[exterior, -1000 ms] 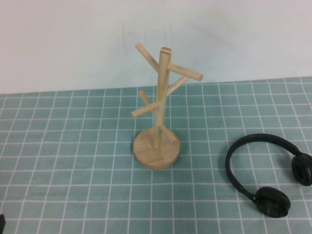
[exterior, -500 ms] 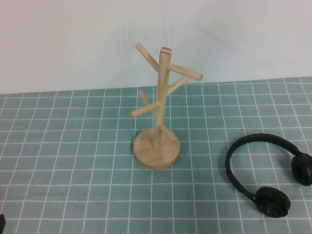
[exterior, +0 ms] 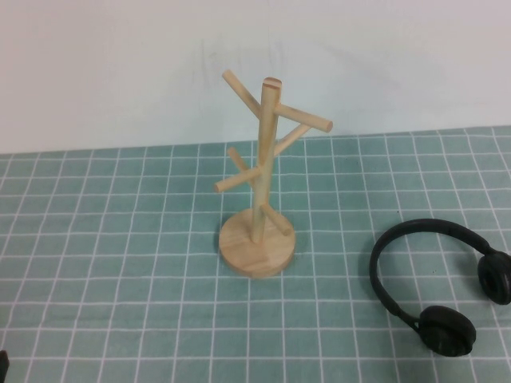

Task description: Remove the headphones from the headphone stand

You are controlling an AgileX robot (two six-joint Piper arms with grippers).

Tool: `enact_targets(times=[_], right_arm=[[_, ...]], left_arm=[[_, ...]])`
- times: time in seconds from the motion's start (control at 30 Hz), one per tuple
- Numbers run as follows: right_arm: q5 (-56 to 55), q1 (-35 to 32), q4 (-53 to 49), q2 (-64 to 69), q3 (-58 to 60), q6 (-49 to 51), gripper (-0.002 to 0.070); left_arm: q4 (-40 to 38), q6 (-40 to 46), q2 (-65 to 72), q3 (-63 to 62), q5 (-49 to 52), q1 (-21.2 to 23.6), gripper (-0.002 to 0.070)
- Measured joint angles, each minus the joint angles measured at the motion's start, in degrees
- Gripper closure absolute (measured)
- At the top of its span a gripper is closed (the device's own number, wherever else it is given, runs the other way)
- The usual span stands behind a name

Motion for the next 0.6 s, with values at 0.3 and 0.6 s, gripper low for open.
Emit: enact_targets(times=[0.3,0.6], right_arm=[[-0.81,-3.95,-0.53,-1.77,15.16,7.27,0.0682],[4.17,-4.95,-6.67,-1.80,16.06,16.49,0.0682]], left_arm=[[0.00,0.00,0.00,0.00,0.00,0.00,0.0681],[0.00,0.00,0.00,0.00,0.00,0.00,0.0681]])
